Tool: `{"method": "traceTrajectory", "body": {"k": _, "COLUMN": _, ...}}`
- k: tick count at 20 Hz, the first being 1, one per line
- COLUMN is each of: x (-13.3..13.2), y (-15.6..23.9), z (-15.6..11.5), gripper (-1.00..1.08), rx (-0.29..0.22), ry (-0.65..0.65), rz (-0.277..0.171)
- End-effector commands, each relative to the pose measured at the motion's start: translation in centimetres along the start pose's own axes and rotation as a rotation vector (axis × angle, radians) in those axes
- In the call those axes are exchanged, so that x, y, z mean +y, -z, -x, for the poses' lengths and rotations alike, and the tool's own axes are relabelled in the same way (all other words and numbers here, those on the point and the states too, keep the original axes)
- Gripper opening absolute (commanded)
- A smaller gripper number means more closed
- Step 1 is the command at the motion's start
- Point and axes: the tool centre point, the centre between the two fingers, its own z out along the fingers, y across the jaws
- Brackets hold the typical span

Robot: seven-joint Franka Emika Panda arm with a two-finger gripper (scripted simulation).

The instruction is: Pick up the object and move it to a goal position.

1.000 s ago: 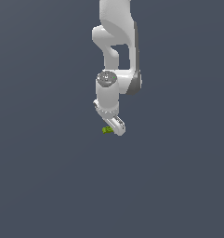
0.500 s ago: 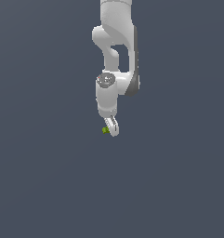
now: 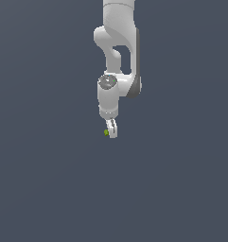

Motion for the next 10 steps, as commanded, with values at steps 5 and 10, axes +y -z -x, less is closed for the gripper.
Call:
{"method": "traceTrajectory", "body": {"k": 5, "x": 0.1, "y": -0.2, "z": 0.0, "gripper": 1.0, "rx": 0.001, "ry": -0.008, "rz": 0.0}}
{"method": "traceTrajectory", "body": {"k": 10, "x": 0.1, "y": -1.5, "z": 0.0, "gripper": 1.0, "rx": 0.001, "ry": -0.01, "rz": 0.0}}
